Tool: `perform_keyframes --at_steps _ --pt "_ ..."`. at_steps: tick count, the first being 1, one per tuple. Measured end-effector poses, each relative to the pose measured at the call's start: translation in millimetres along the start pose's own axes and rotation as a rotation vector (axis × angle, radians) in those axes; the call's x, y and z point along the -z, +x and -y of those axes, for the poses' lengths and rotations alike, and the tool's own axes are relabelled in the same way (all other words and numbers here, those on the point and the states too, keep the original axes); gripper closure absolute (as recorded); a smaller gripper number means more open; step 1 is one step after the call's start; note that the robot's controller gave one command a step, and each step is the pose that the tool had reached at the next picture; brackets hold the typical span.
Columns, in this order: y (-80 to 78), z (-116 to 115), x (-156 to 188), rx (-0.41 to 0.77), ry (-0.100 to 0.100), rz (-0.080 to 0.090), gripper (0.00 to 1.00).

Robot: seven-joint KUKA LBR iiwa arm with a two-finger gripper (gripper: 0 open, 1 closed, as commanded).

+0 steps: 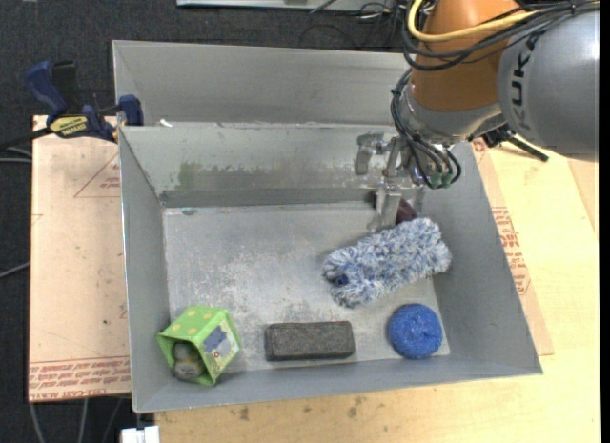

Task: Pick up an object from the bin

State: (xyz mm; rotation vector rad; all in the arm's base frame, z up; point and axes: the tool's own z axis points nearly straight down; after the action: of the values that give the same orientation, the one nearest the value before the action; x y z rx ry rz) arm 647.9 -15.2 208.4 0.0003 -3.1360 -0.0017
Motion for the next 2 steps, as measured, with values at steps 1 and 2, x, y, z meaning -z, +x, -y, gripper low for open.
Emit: perform_keyframes --at_steps 1,2 --pt "-1.1 0 5 0.0 0.0 0.007 0.0" --pt "40.6 20 -23 0.049 0.0 0.011 0.0"
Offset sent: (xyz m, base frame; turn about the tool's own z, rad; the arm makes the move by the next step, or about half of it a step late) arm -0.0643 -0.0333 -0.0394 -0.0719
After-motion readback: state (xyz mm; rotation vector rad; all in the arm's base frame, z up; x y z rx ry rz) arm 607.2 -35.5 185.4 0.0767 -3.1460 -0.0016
